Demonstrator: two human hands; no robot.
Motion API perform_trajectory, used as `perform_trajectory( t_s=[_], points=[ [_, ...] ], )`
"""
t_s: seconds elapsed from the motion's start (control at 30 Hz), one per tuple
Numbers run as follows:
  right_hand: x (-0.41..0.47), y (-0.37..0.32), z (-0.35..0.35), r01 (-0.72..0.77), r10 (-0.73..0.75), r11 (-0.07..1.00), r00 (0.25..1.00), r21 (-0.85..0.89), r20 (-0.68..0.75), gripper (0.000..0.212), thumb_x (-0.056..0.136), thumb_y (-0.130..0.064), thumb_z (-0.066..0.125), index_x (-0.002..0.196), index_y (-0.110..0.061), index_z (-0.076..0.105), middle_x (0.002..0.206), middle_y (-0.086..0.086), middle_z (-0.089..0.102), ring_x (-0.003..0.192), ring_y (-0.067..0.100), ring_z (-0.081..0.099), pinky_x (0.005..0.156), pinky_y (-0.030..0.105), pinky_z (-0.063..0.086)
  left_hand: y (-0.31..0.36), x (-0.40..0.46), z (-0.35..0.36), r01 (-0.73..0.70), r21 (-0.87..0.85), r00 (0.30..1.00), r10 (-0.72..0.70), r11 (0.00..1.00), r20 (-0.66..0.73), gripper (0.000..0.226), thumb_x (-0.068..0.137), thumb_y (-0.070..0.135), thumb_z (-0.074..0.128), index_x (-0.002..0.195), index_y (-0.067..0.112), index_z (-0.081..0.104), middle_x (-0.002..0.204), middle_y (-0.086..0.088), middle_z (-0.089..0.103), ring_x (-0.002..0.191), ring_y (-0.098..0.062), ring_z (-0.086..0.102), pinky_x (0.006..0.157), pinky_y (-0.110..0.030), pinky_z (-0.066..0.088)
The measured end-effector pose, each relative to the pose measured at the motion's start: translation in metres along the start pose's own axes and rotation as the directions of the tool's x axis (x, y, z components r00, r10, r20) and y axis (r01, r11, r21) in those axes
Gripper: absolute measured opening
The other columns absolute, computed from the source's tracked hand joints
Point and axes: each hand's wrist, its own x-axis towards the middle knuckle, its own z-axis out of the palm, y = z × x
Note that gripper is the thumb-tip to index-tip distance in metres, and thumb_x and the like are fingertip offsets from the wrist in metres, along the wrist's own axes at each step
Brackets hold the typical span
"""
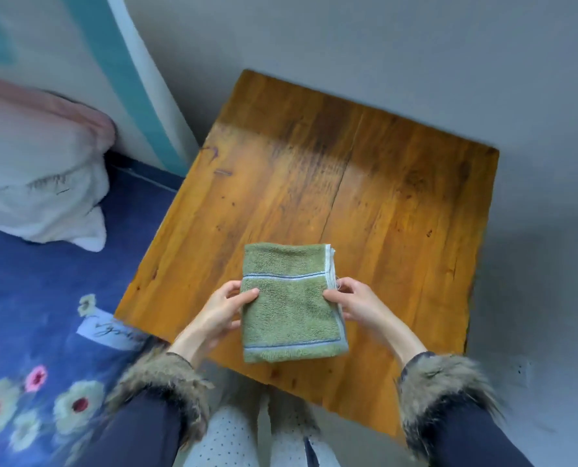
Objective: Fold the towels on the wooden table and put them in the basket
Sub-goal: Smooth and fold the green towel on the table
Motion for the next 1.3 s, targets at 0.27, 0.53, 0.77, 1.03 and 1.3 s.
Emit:
perform_trajectory(
  t_s=[0.27, 0.53, 0.77, 1.03, 1.3],
  points=[
    [-0.016, -0.085, 0.151, 0.15, -0.096, 0.975, 0.948, -0.162, 0.302, 0.003, 0.091, -0.017, 0.057, 0.092, -0.014, 0.057, 0.092, 0.002, 0.067, 0.075, 0.012, 0.064, 0.066, 0.024, 0.05, -0.052, -0.097, -0.145, -0.225, -0.382, 0.957, 0.129, 0.896, -0.261, 0.024, 0.089, 0.008, 0.056, 0.112, 0.007, 0.054, 0.099, -0.006, 0.066, 0.078, -0.014, 0.065, 0.062, -0.028, 0.051],
    [-0.047, -0.109, 0.401, 0.246, -0.038, 0.902, 0.865, -0.356, 0.5, 0.019, 0.092, -0.011, 0.052, 0.109, -0.015, 0.058, 0.09, 0.0, 0.065, 0.075, 0.012, 0.063, 0.066, 0.028, 0.052, -0.142, -0.214, -0.327, -0.415, -0.514, 0.841, 0.101, 0.75, -0.532, 0.018, 0.086, 0.005, 0.059, 0.102, 0.013, 0.054, 0.094, -0.005, 0.064, 0.078, -0.016, 0.063, 0.069, -0.033, 0.051],
    [-0.082, -0.12, 0.593, 0.421, 0.021, 0.754, 0.751, -0.504, 0.66, 0.014, 0.092, -0.009, 0.051, 0.103, -0.018, 0.051, 0.078, -0.002, 0.057, 0.058, 0.004, 0.058, 0.052, 0.023, 0.049, -0.215, -0.301, -0.456, -0.525, -0.503, 0.709, 0.026, 0.686, -0.704, 0.016, 0.087, 0.007, 0.059, 0.1, 0.015, 0.054, 0.107, -0.01, 0.058, 0.085, -0.019, 0.06, 0.075, -0.036, 0.047],
    [-0.086, -0.148, 0.746, 0.612, 0.044, 0.57, 0.644, -0.549, 0.764, 0.016, 0.093, -0.015, 0.052, 0.108, -0.02, 0.049, 0.087, 0.0, 0.056, 0.07, 0.011, 0.054, 0.057, 0.025, 0.048, -0.241, -0.339, -0.559, -0.606, -0.537, 0.597, -0.109, 0.587, -0.794, 0.011, 0.088, 0.008, 0.058, 0.096, 0.014, 0.056, 0.091, -0.005, 0.057, 0.081, -0.017, 0.056, 0.068, -0.033, 0.045],
    [-0.049, -0.159, 0.899, 0.613, 0.085, 0.573, 0.616, -0.544, 0.783, 0.015, 0.09, -0.012, 0.052, 0.101, -0.022, 0.05, 0.078, -0.003, 0.054, 0.065, 0.008, 0.054, 0.062, 0.031, 0.055, -0.262, -0.322, -0.689, -0.585, -0.535, 0.481, -0.271, 0.609, -0.834, 0.021, 0.088, 0.008, 0.058, 0.108, 0.011, 0.055, 0.092, -0.006, 0.061, 0.085, -0.023, 0.059, 0.076, -0.039, 0.048]
  ],
)
